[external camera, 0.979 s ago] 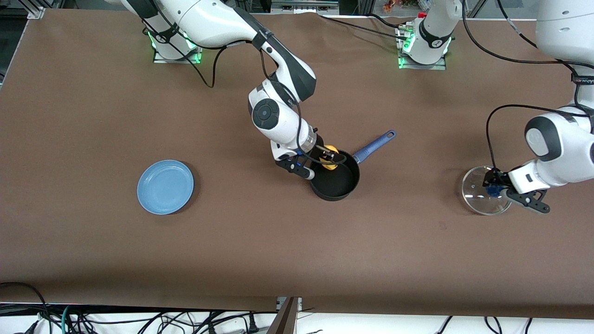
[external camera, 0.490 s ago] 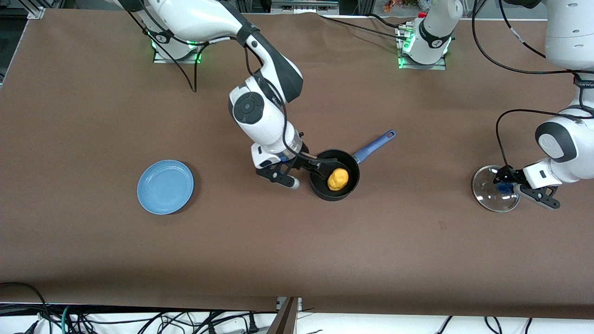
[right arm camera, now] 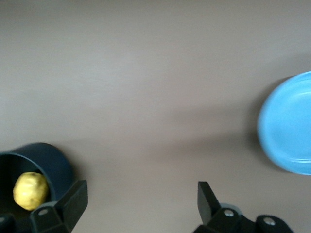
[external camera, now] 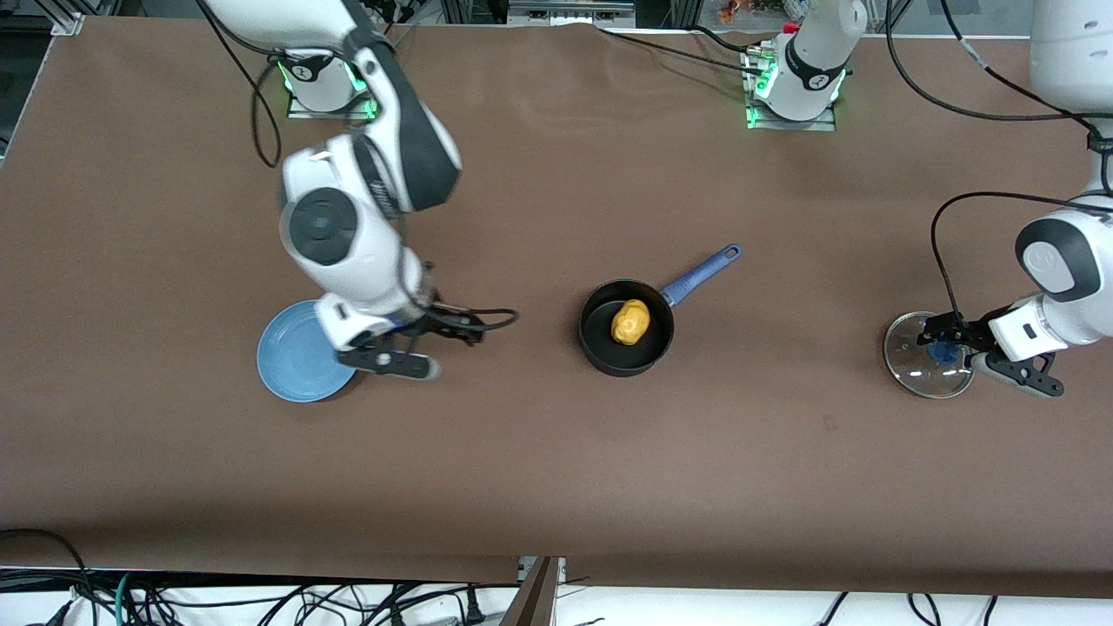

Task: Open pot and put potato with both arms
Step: 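Set the lid on the table while the right gripper withdraws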

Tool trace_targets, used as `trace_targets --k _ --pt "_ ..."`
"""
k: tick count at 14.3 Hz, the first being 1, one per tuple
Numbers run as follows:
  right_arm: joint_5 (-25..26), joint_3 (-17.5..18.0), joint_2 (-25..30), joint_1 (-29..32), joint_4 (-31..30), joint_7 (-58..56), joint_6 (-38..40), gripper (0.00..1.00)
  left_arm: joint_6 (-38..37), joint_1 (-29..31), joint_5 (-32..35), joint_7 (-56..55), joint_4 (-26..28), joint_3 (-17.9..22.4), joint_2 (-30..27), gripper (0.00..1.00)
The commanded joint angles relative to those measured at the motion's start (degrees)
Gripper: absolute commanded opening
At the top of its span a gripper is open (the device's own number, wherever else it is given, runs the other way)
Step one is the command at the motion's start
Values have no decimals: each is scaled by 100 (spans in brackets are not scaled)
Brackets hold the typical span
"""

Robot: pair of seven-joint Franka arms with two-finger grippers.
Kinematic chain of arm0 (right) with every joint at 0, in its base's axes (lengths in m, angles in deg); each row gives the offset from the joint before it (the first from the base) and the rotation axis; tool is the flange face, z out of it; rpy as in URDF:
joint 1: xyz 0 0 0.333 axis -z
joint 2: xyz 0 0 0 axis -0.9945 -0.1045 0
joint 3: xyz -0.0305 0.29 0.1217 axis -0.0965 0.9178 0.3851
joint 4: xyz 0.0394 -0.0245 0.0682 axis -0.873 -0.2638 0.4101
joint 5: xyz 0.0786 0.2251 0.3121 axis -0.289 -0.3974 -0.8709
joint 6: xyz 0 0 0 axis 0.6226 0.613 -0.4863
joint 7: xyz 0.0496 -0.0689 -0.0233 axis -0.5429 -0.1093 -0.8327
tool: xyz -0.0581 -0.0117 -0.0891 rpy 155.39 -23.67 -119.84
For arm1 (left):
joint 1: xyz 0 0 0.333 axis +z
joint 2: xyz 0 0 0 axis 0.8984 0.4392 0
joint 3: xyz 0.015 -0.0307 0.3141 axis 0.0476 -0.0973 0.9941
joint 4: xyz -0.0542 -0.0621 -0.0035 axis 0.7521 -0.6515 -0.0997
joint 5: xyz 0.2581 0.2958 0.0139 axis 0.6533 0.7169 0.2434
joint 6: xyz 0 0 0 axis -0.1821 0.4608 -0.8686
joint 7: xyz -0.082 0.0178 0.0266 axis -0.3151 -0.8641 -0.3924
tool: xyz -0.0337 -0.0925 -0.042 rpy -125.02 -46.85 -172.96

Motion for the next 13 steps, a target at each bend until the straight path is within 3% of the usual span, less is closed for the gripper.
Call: trace_targets --k 1,5,9,10,12,13 --pt "-8 -460 736 41 -287 -937 883 100 -872 -42 653 -1364 -162 -383 -659 100" --pt "18 -1252 1702 32 -602 -1878 1992 100 -2436 -296 1367 -3361 -953 -947 -1188 100" --pt "589 -1263 2458 40 -1348 -1951 1976 100 -3264 -622 1376 -4145 -1069 -983 -1714 100" --pt "615 -958 2652 293 -1551 -1951 2002 100 -3397 -674 1385 -4286 -1077 -991 -1881 100" --pt "1131 803 2934 1869 -1641 -1951 2011 100 -3634 -736 1376 -4454 -1078 -1035 -2101 100" --pt "1299 1464 3022 2443 -1658 -1951 2029 100 -3679 -728 1385 -4498 -1086 -1114 -2129 100"
